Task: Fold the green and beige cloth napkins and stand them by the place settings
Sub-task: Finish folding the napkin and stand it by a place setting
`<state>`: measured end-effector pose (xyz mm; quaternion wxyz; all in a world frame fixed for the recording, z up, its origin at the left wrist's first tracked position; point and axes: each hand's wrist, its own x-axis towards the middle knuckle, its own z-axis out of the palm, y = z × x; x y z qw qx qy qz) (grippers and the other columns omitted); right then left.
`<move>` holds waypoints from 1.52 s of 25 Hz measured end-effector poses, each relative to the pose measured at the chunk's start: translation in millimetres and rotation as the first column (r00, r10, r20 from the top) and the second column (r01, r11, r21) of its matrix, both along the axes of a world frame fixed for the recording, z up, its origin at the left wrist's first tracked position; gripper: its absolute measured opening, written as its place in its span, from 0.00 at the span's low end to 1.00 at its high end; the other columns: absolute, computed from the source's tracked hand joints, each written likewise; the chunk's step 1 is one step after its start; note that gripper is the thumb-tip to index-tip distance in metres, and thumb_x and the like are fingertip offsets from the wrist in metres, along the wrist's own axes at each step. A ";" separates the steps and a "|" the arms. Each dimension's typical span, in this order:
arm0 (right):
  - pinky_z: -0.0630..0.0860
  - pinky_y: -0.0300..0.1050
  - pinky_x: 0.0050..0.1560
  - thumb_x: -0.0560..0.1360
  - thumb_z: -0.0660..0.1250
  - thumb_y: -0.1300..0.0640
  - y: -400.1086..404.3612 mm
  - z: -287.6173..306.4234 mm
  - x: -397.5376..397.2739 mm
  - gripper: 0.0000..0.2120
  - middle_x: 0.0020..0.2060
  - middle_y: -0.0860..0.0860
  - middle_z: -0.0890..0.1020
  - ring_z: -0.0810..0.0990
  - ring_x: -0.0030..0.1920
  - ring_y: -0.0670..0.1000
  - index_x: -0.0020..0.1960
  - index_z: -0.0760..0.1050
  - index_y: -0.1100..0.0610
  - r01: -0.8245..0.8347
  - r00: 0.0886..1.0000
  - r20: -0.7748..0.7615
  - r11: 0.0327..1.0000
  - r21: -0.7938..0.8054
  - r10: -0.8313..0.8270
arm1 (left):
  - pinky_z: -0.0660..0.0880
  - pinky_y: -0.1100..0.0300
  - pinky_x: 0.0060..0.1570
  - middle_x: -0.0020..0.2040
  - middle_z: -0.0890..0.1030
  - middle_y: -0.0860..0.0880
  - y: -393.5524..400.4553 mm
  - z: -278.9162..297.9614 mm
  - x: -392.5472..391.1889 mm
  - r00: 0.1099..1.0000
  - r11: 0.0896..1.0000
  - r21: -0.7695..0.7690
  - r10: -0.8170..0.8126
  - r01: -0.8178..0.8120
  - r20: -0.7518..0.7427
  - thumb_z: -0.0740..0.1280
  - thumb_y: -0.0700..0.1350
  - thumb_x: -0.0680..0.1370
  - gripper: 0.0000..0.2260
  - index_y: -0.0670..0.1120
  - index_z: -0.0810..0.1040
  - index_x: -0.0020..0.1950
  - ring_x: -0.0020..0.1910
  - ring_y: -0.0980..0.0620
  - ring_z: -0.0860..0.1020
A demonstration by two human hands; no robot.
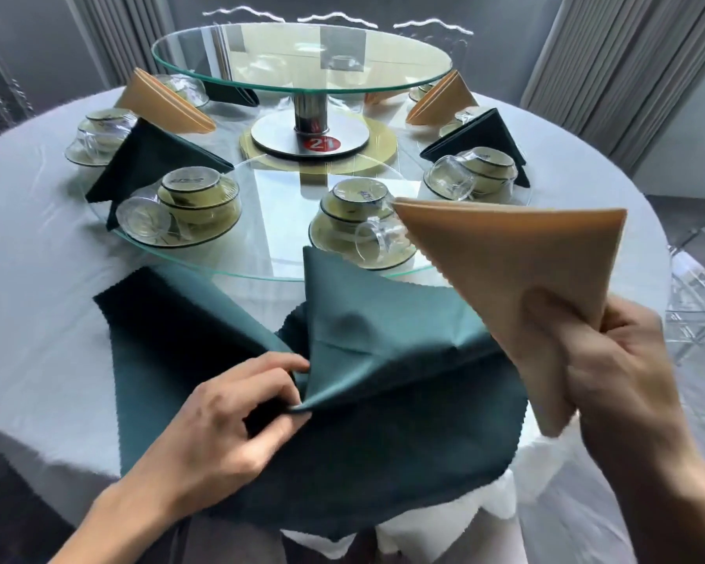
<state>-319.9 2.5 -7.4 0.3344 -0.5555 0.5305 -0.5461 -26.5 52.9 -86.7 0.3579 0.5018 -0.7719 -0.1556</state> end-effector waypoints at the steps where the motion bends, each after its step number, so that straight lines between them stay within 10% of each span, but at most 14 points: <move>1: 0.59 0.44 0.29 0.77 0.68 0.59 -4.2 4.0 9.0 0.18 0.27 0.51 0.67 0.64 0.29 0.48 0.33 0.67 0.66 0.000 1.000 -0.004 1.000 -0.015 0.000 | 0.70 0.73 0.46 0.55 0.80 0.62 9.0 -1.3 4.1 0.998 0.999 0.043 -0.013 0.011 0.059 0.69 0.55 0.74 0.09 0.52 0.77 0.39 0.48 0.67 0.79; 5: 0.59 0.43 0.27 0.74 0.65 0.57 -30.4 12.3 60.3 0.16 0.24 0.44 0.66 0.62 0.26 0.45 0.30 0.66 0.58 -0.073 0.993 -0.097 0.995 -0.062 0.067 | 0.69 0.73 0.36 0.45 0.80 0.68 17.6 1.2 4.5 0.987 0.983 0.173 0.037 -0.064 0.154 0.65 0.66 0.73 0.16 0.56 0.79 0.39 0.36 0.71 0.75; 8: 0.62 0.45 0.33 0.72 0.62 0.54 -58.7 6.6 110.4 0.09 0.27 0.47 0.72 0.70 0.31 0.53 0.35 0.69 0.56 -0.059 0.904 -0.428 0.995 -0.076 0.020 | 0.65 0.73 0.32 0.34 0.76 0.69 -1.8 15.4 -10.6 0.937 0.938 -0.012 0.347 -0.347 0.039 0.68 0.58 0.73 0.09 0.55 0.80 0.39 0.27 0.65 0.71; 11: 0.66 0.47 0.39 0.74 0.60 0.55 -83.0 -6.1 164.1 0.07 0.39 0.57 0.80 0.77 0.42 0.60 0.45 0.74 0.57 0.008 0.782 -0.622 0.998 -0.059 -0.043 | 0.70 0.70 0.37 0.42 0.81 0.62 -49.1 27.7 -19.7 0.903 0.915 0.097 0.402 -0.391 -0.149 0.70 0.54 0.71 0.11 0.55 0.80 0.51 0.37 0.59 0.77; 16: 0.70 0.51 0.46 0.79 0.51 0.36 -94.9 -34.3 182.1 0.27 0.49 0.58 0.83 0.80 0.52 0.60 0.53 0.78 0.57 -0.028 0.775 -0.624 0.992 0.126 0.101 | 0.69 0.59 0.41 0.50 0.80 0.49 -110.1 15.7 -10.1 0.913 0.888 0.257 0.406 -0.382 -0.045 0.71 0.51 0.71 0.16 0.49 0.77 0.57 0.44 0.48 0.77; 23: 0.65 0.47 0.42 0.76 0.59 0.46 -77.1 -49.5 167.4 0.16 0.50 0.57 0.82 0.80 0.52 0.60 0.49 0.79 0.57 -0.044 0.509 -0.849 0.989 0.142 0.144 | 0.65 0.55 0.40 0.43 0.76 0.48 -108.9 -6.9 -1.7 0.872 0.856 0.198 0.490 -0.477 -0.018 0.67 0.45 0.74 0.04 0.48 0.76 0.47 0.42 0.44 0.74; 38: 0.67 0.44 0.39 0.76 0.62 0.55 -97.9 -49.7 190.5 0.08 0.47 0.53 0.84 0.82 0.49 0.57 0.49 0.80 0.55 -0.039 0.413 -0.909 0.999 0.033 0.047 | 0.71 0.51 0.41 0.42 0.80 0.44 -123.3 -7.9 25.3 0.778 0.798 -0.082 0.601 -0.597 0.185 0.66 0.42 0.74 0.03 0.44 0.79 0.44 0.42 0.39 0.78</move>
